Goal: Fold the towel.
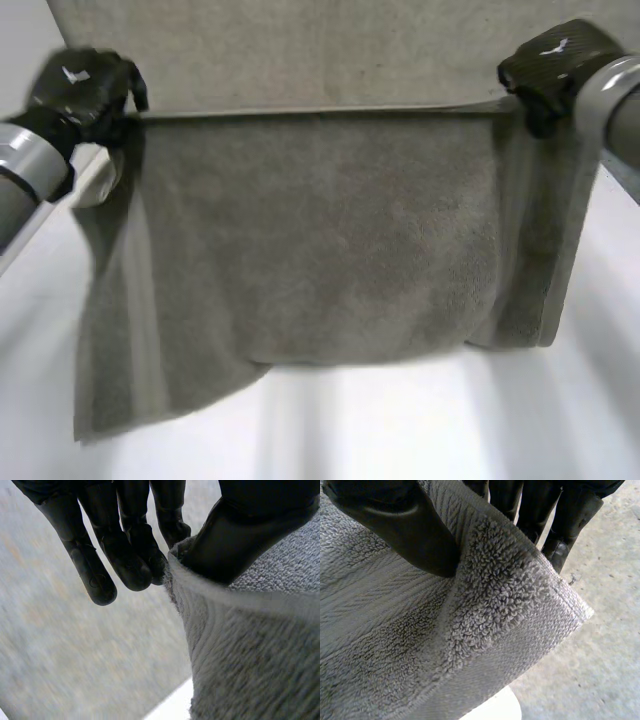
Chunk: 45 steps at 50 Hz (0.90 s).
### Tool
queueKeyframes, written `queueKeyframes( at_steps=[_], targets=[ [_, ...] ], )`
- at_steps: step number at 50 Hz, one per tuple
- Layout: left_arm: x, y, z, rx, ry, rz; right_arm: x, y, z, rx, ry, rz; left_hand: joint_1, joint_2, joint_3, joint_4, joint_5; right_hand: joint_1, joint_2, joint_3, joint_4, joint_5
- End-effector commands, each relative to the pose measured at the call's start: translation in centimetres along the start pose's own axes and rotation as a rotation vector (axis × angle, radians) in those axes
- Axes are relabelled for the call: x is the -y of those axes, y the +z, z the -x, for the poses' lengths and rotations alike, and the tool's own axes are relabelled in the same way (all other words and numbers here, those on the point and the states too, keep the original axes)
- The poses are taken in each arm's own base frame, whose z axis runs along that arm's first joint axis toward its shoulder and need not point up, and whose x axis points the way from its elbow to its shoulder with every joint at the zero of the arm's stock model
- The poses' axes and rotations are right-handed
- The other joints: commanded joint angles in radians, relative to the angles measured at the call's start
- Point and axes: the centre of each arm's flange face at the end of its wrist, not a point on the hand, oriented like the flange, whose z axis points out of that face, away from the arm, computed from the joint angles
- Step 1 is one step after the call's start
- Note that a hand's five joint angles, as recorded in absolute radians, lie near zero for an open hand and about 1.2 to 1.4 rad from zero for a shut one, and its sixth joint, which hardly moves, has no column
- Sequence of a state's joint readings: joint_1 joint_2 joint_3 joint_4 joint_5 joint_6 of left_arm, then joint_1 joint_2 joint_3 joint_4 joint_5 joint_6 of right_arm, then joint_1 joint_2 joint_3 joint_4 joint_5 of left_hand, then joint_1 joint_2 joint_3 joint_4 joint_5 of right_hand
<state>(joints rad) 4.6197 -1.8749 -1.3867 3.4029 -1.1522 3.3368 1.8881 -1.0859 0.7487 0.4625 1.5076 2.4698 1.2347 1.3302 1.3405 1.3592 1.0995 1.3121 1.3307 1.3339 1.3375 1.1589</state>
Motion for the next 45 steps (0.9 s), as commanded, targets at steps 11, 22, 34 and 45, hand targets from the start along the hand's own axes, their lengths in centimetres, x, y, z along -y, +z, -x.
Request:
queueKeyframes(
  at_steps=[11,22,34,45],
  targets=[
    [5.2,8.3,3.3,0.056,0.101,-0.296,4.8,7.5,-3.8,-0.364,-0.025,-0.420,0.162,0.066,0.056,0.037,0.122,0.084,0.066,0.062,0.059,0.063],
    [11.4,7.2,3.9,0.112,0.049,-0.486,6.5,6.4,-4.4,-0.345,0.051,-0.497,0.162,0.066,0.056,0.037,0.122,0.084,0.066,0.062,0.059,0.063],
    [-2.3,4.6,0.6,-0.004,0.036,-0.132,-0.4,7.4,1.3,-0.027,0.070,-0.193,0.162,0.066,0.056,0.037,0.122,0.084,0.066,0.062,0.059,0.063],
    [-12.1,0.0,-3.8,-0.118,0.134,0.091,-10.5,6.8,9.6,0.272,0.107,0.075,0.162,0.066,0.056,0.037,0.122,0.084,0.066,0.062,0.059,0.063]
  ],
)
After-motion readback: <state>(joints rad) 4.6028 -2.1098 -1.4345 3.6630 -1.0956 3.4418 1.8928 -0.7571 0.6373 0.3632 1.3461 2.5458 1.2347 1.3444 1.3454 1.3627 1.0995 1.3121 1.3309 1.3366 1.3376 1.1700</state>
